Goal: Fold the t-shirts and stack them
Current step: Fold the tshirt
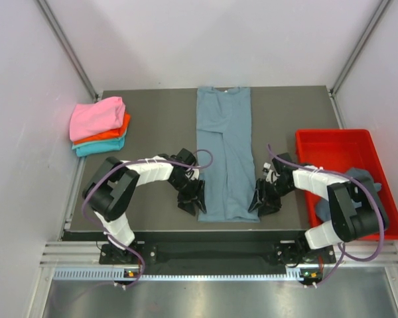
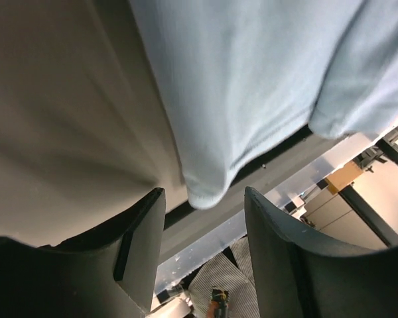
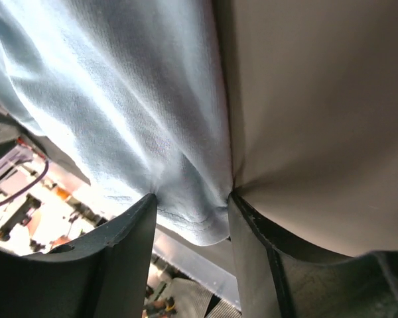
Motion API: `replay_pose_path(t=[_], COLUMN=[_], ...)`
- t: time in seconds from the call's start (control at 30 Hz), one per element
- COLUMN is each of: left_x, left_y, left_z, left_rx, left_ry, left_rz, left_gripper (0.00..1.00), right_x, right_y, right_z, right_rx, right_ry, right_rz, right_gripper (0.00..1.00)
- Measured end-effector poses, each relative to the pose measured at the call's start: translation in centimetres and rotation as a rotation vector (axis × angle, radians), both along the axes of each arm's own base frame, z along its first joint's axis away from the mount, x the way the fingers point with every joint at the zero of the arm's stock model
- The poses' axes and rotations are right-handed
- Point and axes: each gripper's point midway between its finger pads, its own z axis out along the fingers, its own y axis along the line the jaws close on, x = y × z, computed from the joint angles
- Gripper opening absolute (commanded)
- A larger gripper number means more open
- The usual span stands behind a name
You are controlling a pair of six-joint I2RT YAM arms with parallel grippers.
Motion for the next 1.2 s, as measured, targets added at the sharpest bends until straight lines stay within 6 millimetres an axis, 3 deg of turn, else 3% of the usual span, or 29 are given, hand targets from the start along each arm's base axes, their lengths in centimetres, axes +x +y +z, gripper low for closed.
replay_pose_path(t=[0.13, 0.27, 0.33, 0.37, 0.47, 0.67, 0.9, 1.0, 1.2], left_x=[0.1, 0.1, 0.0, 0.0, -0.1, -0.2, 0.0, 0.9, 6.2], left_y=[-0.4, -0.6, -0.7, -0.7, -0.9, -1.2, -1.2, -1.3, -2.5], left_z=[-0.6, -0.7, -0.7, -0.7, -0.9, -1.5, -1.4, -0.5, 5.8], left_rx=[0.0, -0.004, -0.006, -0.005, -0.003, 0.014, 0.025, 0.027, -0.041], left_ry=[0.033, 0.052, 0.059, 0.059, 0.061, 0.047, 0.017, -0.038, -0.301], left_rz=[0.02, 0.035, 0.038, 0.039, 0.04, 0.027, -0.003, -0.034, -0.074], left_gripper=[0.54, 0.52, 0.5, 0.47, 0.33, 0.01, 0.0, 0.0, 0.0], right_x=[-0.2, -0.7, -0.9, -1.0, -1.0, -0.7, 0.2, 0.9, 4.8], right_y=[0.6, 0.7, 0.7, 0.7, 0.7, 0.8, 0.8, 0.7, 1.0], right_z=[0.0, -0.4, -0.6, -0.8, -0.9, -0.6, 0.6, 1.5, 5.5], right_rx=[0.015, 0.019, 0.018, 0.018, 0.021, 0.03, 0.051, 0.054, 0.08], right_ry=[0.016, 0.026, 0.032, 0.033, 0.029, 0.01, -0.065, -0.096, -0.24], right_rz=[0.001, -0.007, -0.012, -0.014, -0.016, -0.015, -0.021, -0.029, -0.028], right_gripper=[0.46, 0.21, 0.14, 0.06, 0.0, 0.0, 0.0, 0.0, 0.0])
